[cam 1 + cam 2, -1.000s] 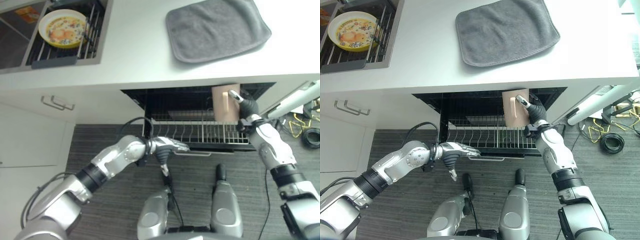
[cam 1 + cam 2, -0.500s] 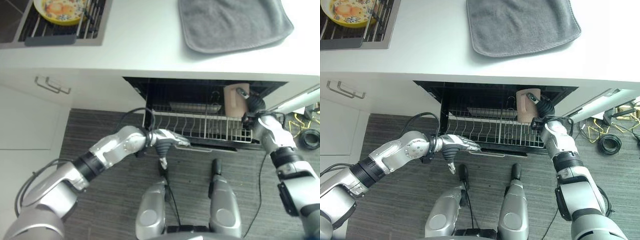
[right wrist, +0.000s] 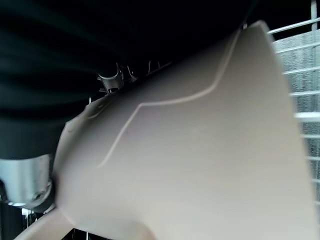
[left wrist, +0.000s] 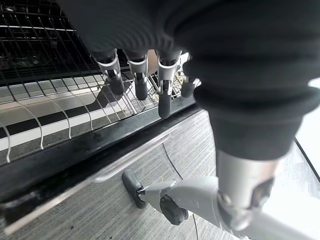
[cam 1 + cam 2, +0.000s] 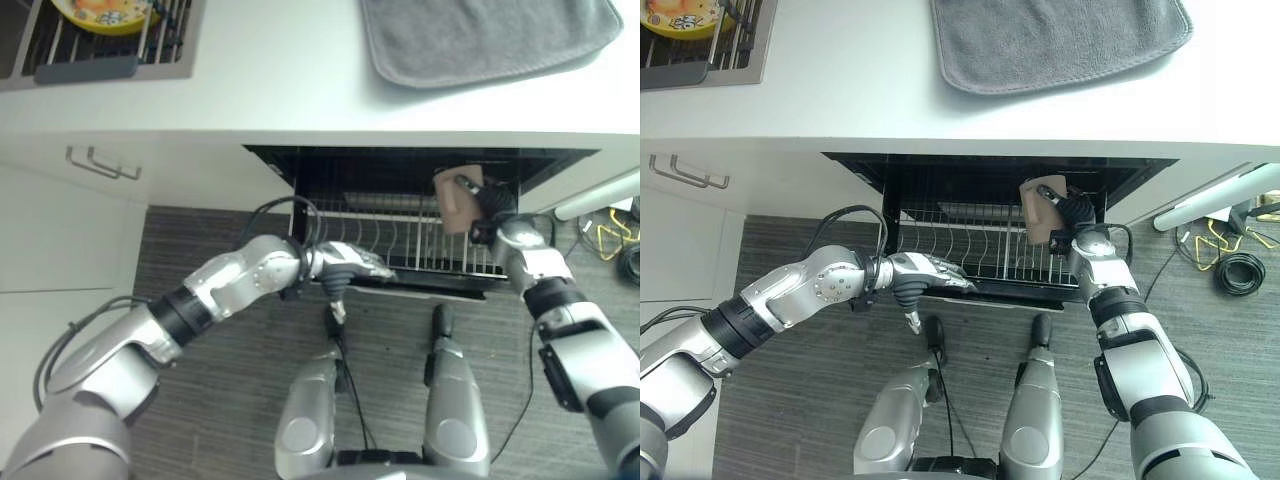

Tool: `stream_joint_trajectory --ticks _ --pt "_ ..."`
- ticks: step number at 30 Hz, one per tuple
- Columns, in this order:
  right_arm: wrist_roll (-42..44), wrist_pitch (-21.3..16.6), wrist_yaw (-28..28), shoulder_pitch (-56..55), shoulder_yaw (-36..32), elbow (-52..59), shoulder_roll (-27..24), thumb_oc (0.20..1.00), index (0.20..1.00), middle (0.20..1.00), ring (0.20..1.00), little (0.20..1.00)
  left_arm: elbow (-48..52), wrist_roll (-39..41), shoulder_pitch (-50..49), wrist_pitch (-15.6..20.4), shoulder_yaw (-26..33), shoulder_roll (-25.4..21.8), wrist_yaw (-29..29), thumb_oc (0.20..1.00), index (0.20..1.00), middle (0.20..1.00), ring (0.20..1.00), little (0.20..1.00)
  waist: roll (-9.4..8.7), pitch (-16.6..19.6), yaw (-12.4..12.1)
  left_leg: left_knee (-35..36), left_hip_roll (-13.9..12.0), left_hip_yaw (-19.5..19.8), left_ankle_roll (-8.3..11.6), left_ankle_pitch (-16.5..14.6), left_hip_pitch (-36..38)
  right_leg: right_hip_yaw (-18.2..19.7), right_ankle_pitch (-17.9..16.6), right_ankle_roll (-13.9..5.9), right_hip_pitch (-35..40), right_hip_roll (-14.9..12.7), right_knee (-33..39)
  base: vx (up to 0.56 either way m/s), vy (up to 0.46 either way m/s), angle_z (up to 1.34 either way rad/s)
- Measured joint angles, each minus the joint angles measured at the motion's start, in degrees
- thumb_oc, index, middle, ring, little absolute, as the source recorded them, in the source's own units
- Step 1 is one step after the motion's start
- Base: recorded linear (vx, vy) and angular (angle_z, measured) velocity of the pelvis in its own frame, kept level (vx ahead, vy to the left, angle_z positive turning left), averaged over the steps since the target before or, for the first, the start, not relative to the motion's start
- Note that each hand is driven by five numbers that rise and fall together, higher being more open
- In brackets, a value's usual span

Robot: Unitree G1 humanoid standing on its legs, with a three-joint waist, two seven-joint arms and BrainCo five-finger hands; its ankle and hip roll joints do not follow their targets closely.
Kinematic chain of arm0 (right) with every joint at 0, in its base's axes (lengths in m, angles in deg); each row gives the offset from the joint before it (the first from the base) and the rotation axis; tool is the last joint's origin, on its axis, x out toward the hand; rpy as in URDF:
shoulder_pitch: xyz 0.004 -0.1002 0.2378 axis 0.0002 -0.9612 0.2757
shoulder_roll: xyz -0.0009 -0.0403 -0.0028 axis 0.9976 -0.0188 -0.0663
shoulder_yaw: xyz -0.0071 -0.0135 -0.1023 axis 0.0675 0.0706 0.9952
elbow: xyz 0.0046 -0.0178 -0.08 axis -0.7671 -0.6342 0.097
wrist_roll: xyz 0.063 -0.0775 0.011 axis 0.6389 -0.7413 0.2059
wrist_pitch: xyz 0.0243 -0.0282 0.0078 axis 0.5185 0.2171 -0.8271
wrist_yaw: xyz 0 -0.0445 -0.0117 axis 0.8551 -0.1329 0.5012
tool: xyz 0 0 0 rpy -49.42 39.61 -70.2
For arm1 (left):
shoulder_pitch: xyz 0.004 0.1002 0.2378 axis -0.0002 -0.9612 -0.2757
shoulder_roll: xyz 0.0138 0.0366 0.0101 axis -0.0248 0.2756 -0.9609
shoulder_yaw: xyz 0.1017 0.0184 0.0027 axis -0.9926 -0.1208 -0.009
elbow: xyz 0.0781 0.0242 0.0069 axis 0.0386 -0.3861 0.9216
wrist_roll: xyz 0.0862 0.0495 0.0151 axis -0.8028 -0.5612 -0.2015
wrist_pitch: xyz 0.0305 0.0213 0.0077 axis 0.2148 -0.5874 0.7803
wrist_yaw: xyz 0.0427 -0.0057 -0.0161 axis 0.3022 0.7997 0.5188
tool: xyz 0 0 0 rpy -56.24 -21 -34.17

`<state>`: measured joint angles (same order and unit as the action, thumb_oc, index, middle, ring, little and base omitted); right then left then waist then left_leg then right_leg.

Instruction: Place the dishes in the dishwasher.

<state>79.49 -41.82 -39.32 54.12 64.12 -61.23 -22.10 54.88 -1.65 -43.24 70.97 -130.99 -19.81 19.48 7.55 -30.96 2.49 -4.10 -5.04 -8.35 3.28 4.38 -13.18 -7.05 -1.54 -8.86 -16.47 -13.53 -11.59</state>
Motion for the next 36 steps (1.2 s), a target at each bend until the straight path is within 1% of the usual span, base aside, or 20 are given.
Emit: stream_joint_trajectory --ticks 5,10,15,17,18,20,24,25,26,32,36 --pt "-0.5 0.0 -1.3 0.9 0.6 -1.3 2.9 0.200 0.200 0.200 0.200 0.200 -0.1 0.0 0.4 0.0 0.0 0.7 0.2 1.000 1.000 1.000 1.000 1.000 1.12 0.3 0.0 -0.1 0.3 0.0 -0.14 0.1 -0.6 0.2 0.6 0.01 -1.2 -0.4 -1.5 0.00 0.046 0.01" --pt "-0.9 0.0 -2.7 1.0 0.5 -2.6 2.5 0.200 0.200 0.200 0.200 0.200 0.1 -0.1 0.4 0.0 0.2 0.9 0.5 1.000 1.000 1.000 1.000 1.000 1.16 0.3 0.0 -0.2 0.7 -0.1 -0.27 0.2 -1.2 0.4 1.2 -0.09 -2.5 -1.0 -2.8 0.00 0.031 0.02" --pt "-1.6 -0.1 -3.3 5.2 0.5 -3.5 2.6 0.200 0.200 0.200 0.200 0.200 0.1 -0.1 1.4 0.8 0.5 0.9 0.5 1.000 1.000 1.000 1.000 1.000 1.49 0.5 -0.2 -0.2 0.8 -0.3 -0.34 0.3 -2.0 0.8 1.3 -0.07 -4.0 -1.0 -3.6 -0.02 0.011 -0.02" --pt "-1.6 -0.1 -4.9 7.5 0.4 -3.5 1.9 0.200 0.200 0.200 0.200 0.200 0.5 0.0 2.7 1.0 0.7 1.0 0.8 1.000 1.000 1.000 1.000 1.000 1.66 0.6 -0.5 -0.3 1.0 -0.3 -0.55 0.8 -4.1 1.4 1.5 -0.07 -6.6 -1.2 -4.8 -0.05 0.025 -0.02" --pt "-1.7 -0.4 -6.4 7.4 0.4 -3.8 1.5 0.200 0.200 0.200 0.200 0.200 0.6 0.0 2.5 0.9 0.9 1.0 0.8 1.000 1.000 1.000 1.000 1.000 1.73 0.7 -0.6 -0.3 1.0 -0.4 -0.56 0.8 -4.1 1.6 1.5 -0.08 -6.8 -1.3 -4.9 -0.04 0.032 -0.04" --pt "-3.0 -2.6 -8.4 7.4 0.1 -3.6 0.1 0.200 0.200 0.200 0.200 0.200 0.6 0.0 2.4 0.9 0.9 1.0 0.8 1.000 1.000 1.000 1.000 1.000 1.77 0.7 -0.5 -0.2 1.1 -0.6 -0.56 0.8 -4.1 1.6 1.4 -0.10 -6.8 -1.3 -4.8 -0.02 0.013 -0.01" --pt "-6.0 -3.5 -12.1 7.4 0.1 -3.7 -0.6 0.200 0.200 0.200 0.200 0.200 0.8 -0.1 2.4 0.9 0.9 1.0 1.2 1.000 1.000 1.000 1.000 1.000 1.79 0.7 -0.5 -0.2 1.2 -0.9 -0.56 0.8 -4.1 1.8 1.4 -0.11 -7.0 -1.4 -4.8 -0.01 0.007 -0.02" --pt "-6.5 -3.5 -12.3 7.4 0.1 -3.7 -0.6 0.507 0.507 0.507 0.507 0.507 0.8 0.0 2.3 0.9 0.9 0.9 1.2 1.000 1.000 1.000 1.000 1.000 1.79 0.7 -0.5 -0.2 1.2 -0.9 -0.56 0.8 -4.1 1.8 1.4 -0.12 -7.0 -1.4 -4.8 0.00 0.000 0.00" --pt "-6.9 -3.6 -12.6 7.4 0.2 -3.7 -0.6 1.000 1.000 1.000 1.000 1.000 0.8 0.0 2.3 0.9 0.9 0.8 1.3 1.000 1.000 1.000 1.000 1.000 1.80 0.7 -0.5 -0.2 1.2 -0.9 -0.56 0.8 -4.1 1.8 1.4 -0.12 -7.0 -1.4 -4.8 0.00 0.000 0.00" --pt "-8.4 -4.0 -15.9 7.4 0.0 -3.7 -1.1 1.000 1.000 1.000 1.000 1.000 2.0 0.0 1.9 1.1 0.6 -0.1 3.1 1.000 1.000 1.000 1.000 1.000 2.01 0.9 -0.4 -0.2 1.1 -1.2 -0.57 0.8 -5.0 1.9 1.4 -0.12 -8.0 -1.4 -5.0 0.00 0.000 0.00" --pt "-9.1 -3.9 -15.9 7.4 0.0 -3.7 -1.2 1.000 1.000 1.000 1.000 1.000 2.0 -0.1 1.9 1.1 0.6 -0.2 3.4 1.000 1.000 1.000 1.000 1.000 2.01 0.9 -0.4 -0.2 1.1 -1.2 -0.57 0.8 -5.0 1.9 1.4 -0.12 -8.1 -1.4 -5.1 0.00 0.000 0.00"
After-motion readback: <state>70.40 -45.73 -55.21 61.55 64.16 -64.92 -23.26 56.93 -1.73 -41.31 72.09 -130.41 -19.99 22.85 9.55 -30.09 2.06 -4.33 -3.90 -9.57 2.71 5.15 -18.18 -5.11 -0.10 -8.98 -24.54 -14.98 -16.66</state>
